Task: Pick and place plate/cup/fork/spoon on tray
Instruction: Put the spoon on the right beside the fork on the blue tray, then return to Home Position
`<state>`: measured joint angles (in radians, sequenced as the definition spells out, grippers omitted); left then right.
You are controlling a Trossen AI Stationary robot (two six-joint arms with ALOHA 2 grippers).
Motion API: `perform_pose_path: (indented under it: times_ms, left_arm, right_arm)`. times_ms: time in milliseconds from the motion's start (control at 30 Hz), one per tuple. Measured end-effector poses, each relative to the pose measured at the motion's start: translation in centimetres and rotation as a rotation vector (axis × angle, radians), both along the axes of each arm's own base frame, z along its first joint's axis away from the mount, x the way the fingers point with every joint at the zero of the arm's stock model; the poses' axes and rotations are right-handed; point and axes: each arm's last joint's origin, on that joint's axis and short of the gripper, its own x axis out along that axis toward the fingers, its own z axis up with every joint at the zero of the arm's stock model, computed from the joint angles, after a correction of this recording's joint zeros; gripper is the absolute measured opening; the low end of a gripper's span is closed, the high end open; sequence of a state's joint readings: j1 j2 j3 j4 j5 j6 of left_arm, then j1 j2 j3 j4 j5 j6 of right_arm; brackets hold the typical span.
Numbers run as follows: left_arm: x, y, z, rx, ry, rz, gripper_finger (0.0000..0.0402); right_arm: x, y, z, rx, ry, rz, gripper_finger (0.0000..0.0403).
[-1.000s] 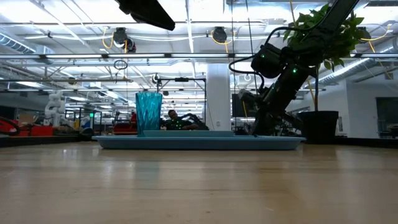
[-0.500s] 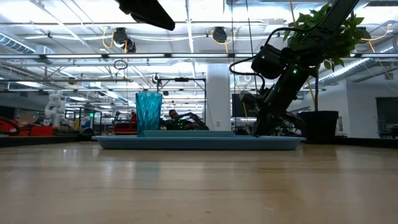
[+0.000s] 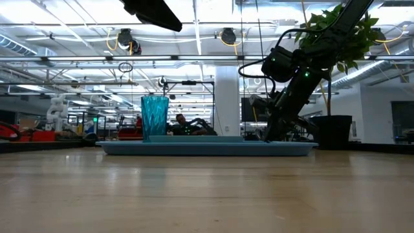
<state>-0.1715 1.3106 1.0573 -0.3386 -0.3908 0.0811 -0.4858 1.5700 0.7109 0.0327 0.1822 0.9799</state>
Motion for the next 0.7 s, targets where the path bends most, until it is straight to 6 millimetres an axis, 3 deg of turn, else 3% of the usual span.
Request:
perform_pose_path:
  times_ms: [200,500,700]
  left_arm:
    - [0.00,0.00,0.00,0.000,0.000,0.000,0.0102]
    - [0.00,0.00,0.00,0.001,0.000,-0.001,0.0102]
    - [0.00,0.01,0.00,0.009,0.003,-0.006,0.0102]
  right_arm:
    - [-0.11,0.06,-0.10,0.004,0.017,0.007,0.0012]
    - [-0.13,0.01,-0.09,-0.003,0.023,0.016,0.0064]
    - [0.00,-0.07,0.56,-0.025,-0.012,0.060,0.0077]
